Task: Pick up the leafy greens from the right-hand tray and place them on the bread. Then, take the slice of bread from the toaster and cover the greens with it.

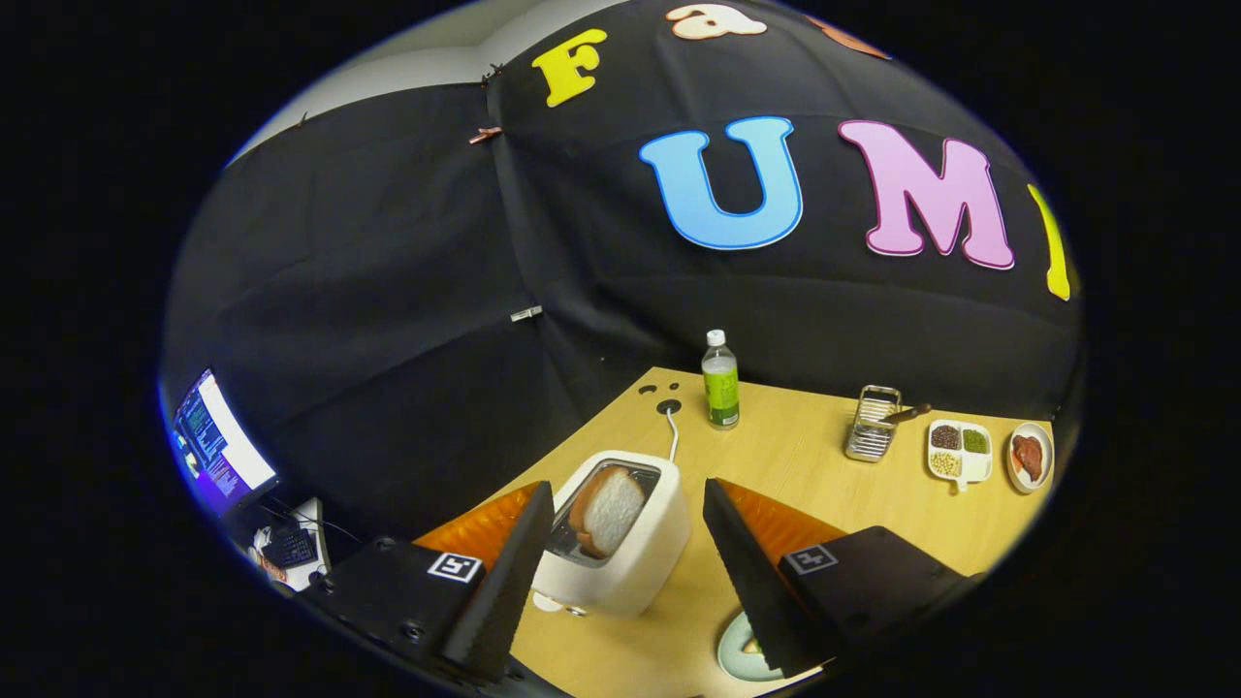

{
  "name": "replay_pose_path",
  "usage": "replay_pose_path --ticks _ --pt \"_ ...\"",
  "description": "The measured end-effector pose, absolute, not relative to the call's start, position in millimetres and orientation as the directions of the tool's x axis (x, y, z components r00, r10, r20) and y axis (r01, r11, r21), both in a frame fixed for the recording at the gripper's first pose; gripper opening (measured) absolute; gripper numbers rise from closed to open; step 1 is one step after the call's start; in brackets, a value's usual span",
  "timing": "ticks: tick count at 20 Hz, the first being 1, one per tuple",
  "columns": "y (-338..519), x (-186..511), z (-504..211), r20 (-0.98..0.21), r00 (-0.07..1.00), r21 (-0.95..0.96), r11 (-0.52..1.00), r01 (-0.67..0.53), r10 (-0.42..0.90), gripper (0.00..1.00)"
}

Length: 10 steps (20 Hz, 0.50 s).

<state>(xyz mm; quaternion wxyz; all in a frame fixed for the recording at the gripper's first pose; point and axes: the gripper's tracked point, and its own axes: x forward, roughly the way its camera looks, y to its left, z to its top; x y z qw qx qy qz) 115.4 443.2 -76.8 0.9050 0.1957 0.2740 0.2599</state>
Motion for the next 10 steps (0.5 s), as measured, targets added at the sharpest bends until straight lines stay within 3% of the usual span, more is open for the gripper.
replay_pose_path --ticks 10 --pt "521 144 -151 -0.546 0.637 0.53 0.813 -0.24 0.544 0.95"
